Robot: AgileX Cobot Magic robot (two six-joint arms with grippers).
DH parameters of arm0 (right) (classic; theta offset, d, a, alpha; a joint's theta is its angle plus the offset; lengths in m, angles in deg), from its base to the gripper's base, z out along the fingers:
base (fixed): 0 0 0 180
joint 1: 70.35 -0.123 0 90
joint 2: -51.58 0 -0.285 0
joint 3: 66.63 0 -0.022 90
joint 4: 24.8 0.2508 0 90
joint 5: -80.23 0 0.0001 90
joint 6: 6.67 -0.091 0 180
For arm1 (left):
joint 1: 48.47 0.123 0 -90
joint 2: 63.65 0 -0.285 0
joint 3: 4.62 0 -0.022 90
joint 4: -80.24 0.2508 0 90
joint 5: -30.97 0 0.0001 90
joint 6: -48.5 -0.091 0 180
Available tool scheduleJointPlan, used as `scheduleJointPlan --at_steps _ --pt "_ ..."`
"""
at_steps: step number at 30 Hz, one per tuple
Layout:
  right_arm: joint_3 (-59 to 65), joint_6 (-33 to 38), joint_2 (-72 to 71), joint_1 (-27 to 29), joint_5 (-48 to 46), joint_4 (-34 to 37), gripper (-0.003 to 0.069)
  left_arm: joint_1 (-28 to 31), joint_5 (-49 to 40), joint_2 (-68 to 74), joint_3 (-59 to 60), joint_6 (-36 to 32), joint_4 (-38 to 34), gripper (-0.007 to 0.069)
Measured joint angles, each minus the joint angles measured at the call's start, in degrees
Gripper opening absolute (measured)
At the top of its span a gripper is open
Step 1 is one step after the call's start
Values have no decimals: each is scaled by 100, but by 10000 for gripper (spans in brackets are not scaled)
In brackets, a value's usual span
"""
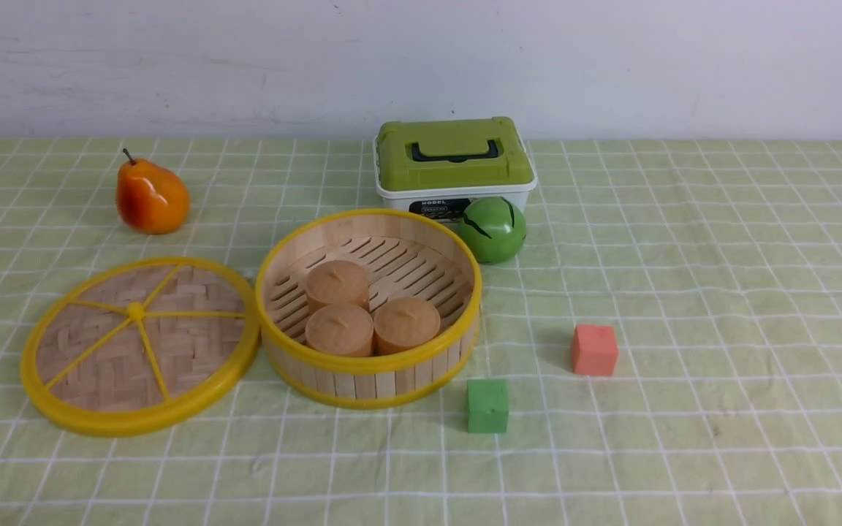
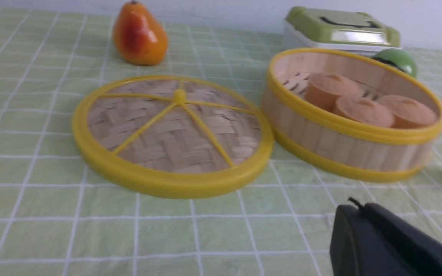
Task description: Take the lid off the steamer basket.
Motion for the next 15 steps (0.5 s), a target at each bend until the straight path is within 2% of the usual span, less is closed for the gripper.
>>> scheduleJointPlan --at_steps 1,3,5,15 --pt "0 0 0 0 0 0 244 40 -65 -5 12 611 427 -13" --pt "0 0 0 0 0 0 244 48 -348 -5 12 1219 791 -13" --pt "0 0 0 0 0 0 244 48 -695 -5 16 1429 898 -13" --pt "0 0 0 0 0 0 244 48 -967 -5 48 960 940 -13"
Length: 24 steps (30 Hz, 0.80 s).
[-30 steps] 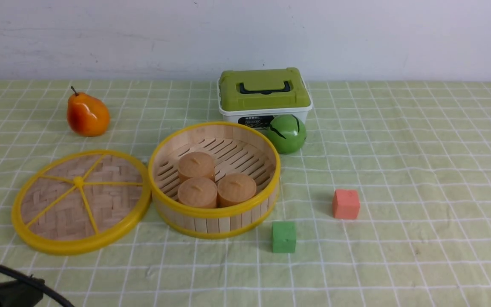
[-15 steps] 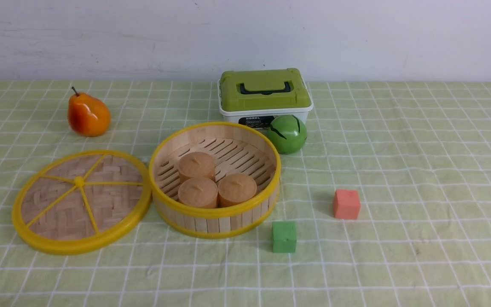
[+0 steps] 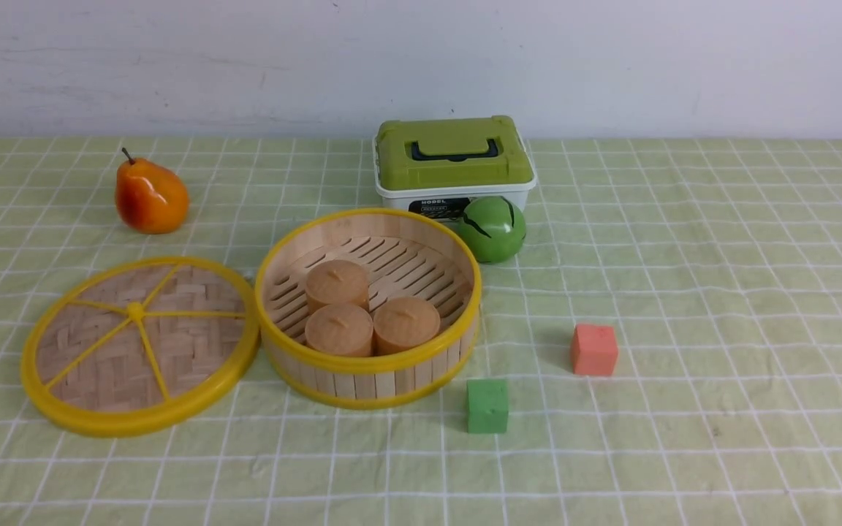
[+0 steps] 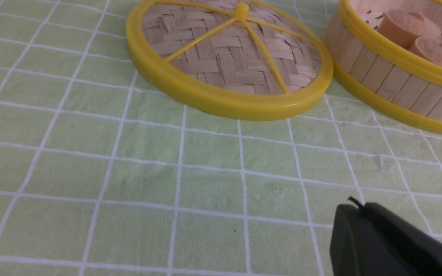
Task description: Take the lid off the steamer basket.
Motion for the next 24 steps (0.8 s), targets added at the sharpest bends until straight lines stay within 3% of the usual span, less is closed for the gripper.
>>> scheduleJointPlan --at_steps 8,24 --pt "0 0 0 0 0 0 244 0 -11 0 0 -898 -391 -13" --pt "0 0 0 0 0 0 244 0 -34 0 0 -1020 -439 -13"
